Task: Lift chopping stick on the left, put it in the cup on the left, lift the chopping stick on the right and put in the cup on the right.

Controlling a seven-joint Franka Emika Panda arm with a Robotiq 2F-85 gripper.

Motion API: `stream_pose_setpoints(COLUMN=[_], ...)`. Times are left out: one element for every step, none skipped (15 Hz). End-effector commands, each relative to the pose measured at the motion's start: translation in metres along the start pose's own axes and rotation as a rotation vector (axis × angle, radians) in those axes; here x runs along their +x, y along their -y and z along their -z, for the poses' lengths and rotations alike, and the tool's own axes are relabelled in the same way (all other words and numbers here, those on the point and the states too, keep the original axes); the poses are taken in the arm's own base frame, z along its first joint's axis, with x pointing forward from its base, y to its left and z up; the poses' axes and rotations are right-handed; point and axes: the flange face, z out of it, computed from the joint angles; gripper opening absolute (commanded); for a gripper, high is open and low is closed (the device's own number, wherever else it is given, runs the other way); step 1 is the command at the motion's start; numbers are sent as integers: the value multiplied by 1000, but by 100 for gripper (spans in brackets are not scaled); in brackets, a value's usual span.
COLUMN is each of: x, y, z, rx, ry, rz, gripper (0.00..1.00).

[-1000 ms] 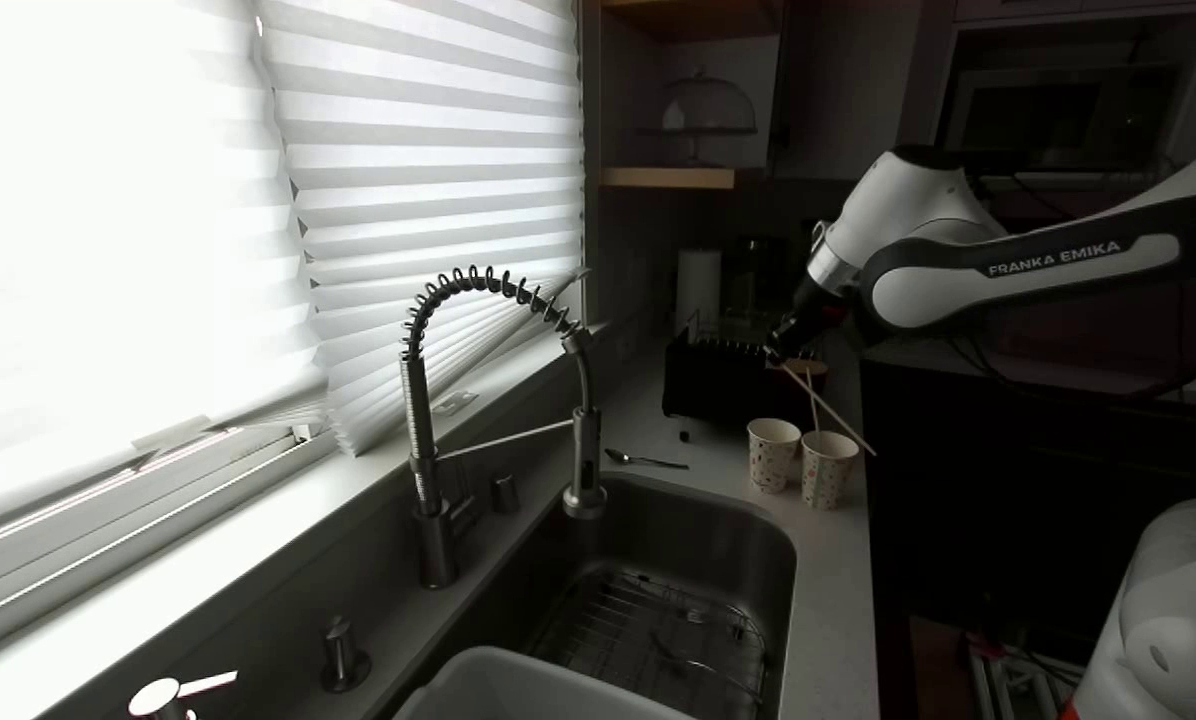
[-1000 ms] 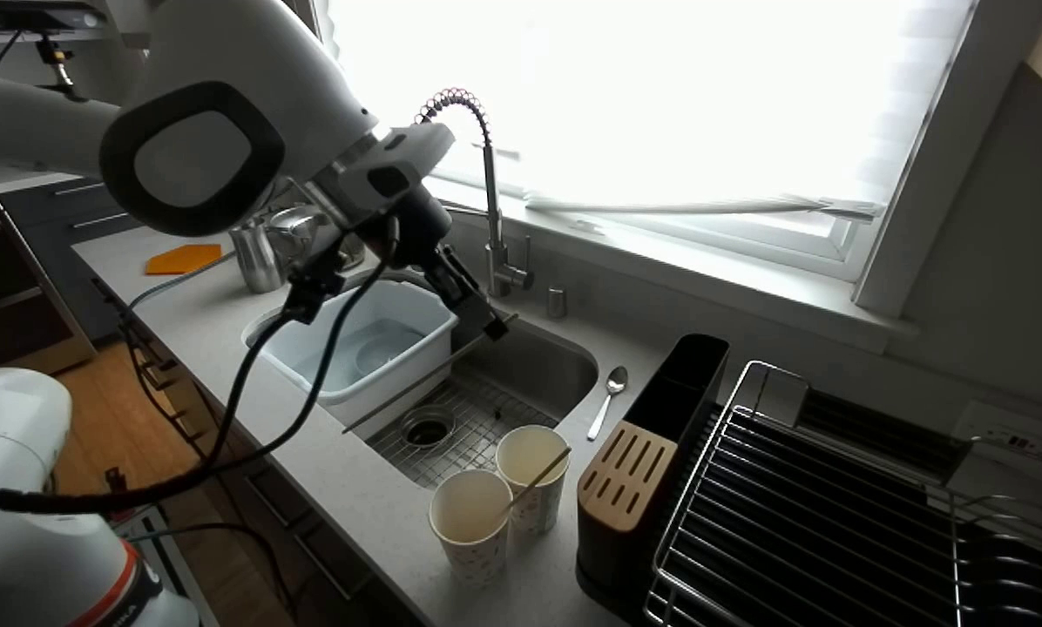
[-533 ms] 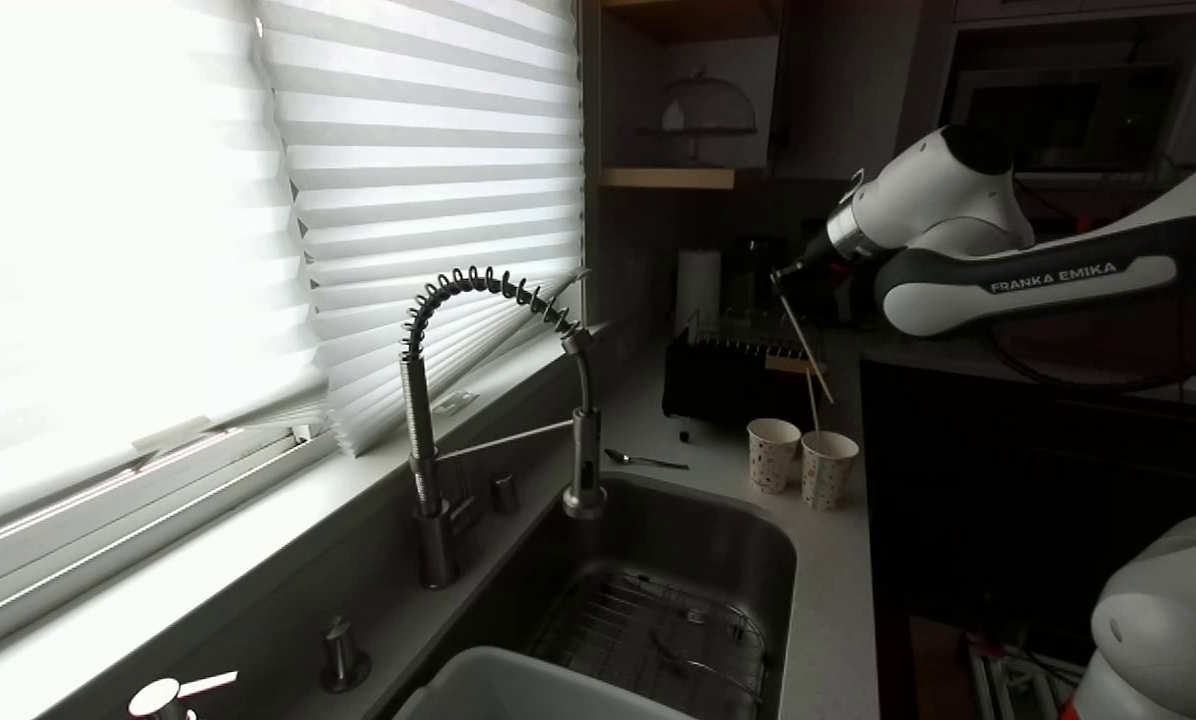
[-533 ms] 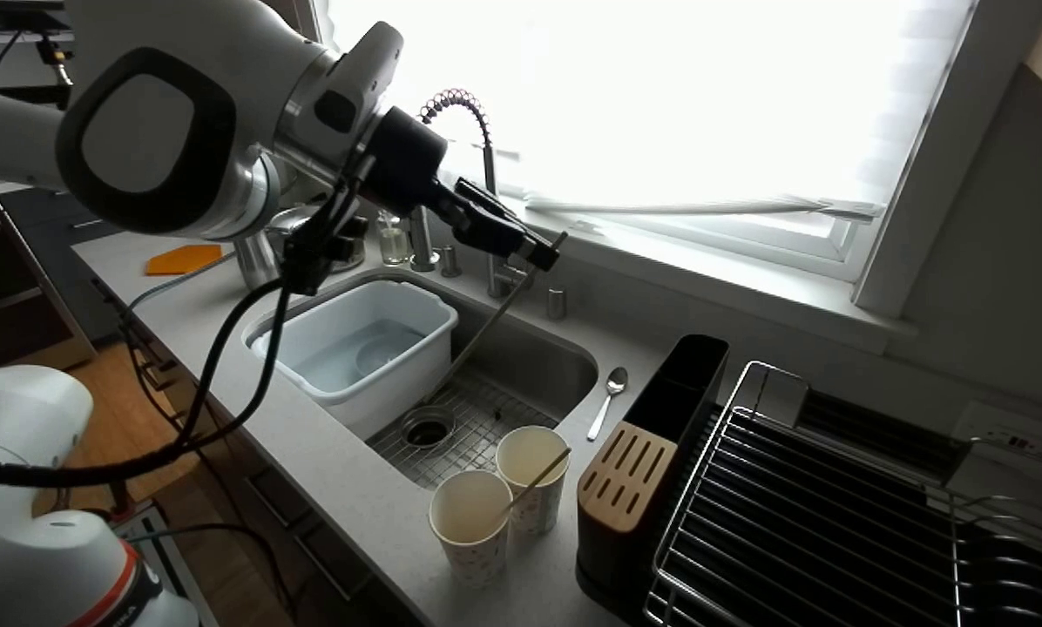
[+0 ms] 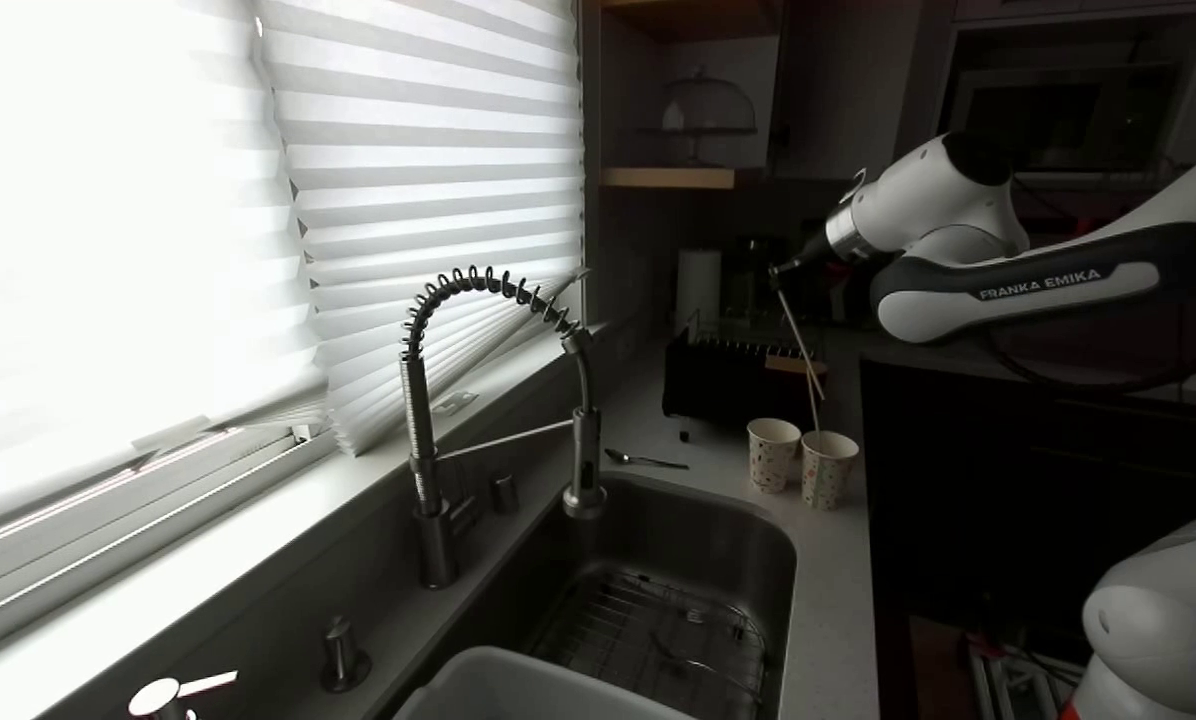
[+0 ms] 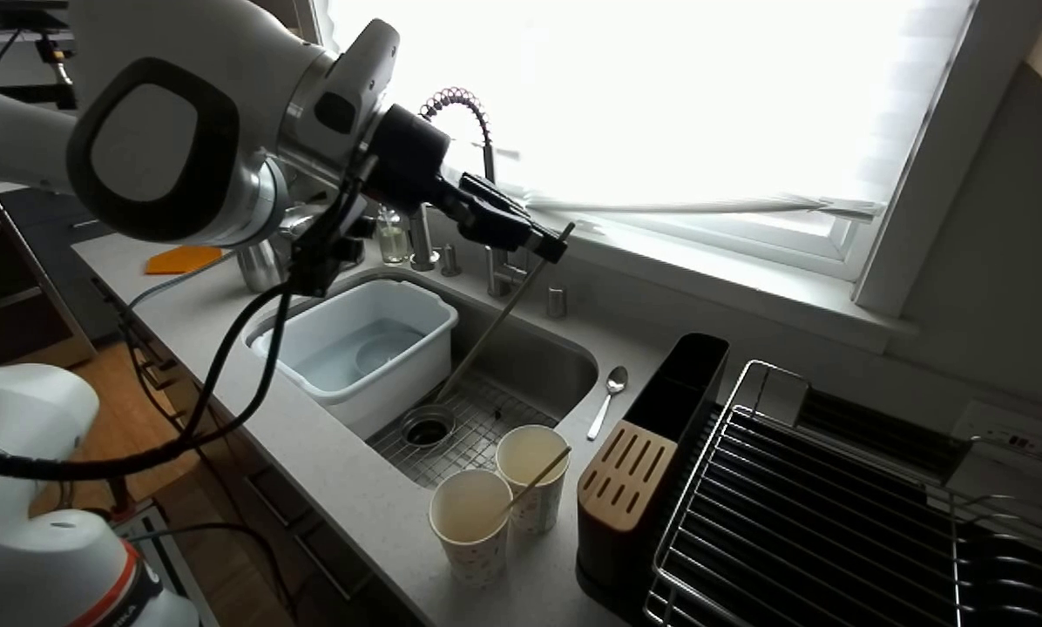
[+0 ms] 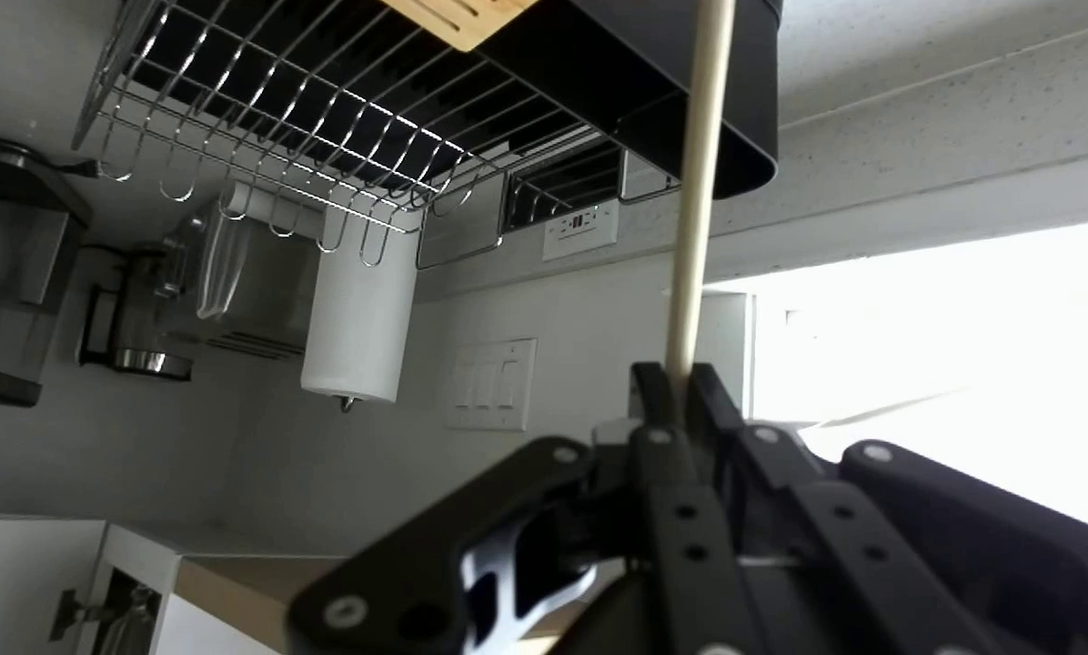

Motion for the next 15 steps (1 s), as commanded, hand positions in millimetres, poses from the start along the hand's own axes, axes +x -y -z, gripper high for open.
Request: stream_pose_setpoints(x=[-3, -5, -7, -9, -11, -13, -14, -16, -17, -19, -21, -23, -25, -26, -27], y=[-2, -5, -10, -15, -20, -22, -24, -26, -26, -26, -25, -24, -25, -25, -24], z=[-6, -12, -16, -19, -23, -28, -30, -34, -36, -39, -40, -44, -48, -50, -52], rx=[-37, -34, -58, -64, -74, -71, -68, -62, -52, -44, -38, -32, -44, -47, -48], ry=[-54, -50, -69, -70, -84, -90, -95, -110, -126, -138, -145, -154, -157, -168, -177], rz=[27, 5, 8, -11, -24, -49, -96, -123, -159, -198, -227, -245, -242, -245, -248], gripper=[2, 2, 2, 2, 2, 2, 2, 2, 2, 2, 2, 2, 2, 2, 2])
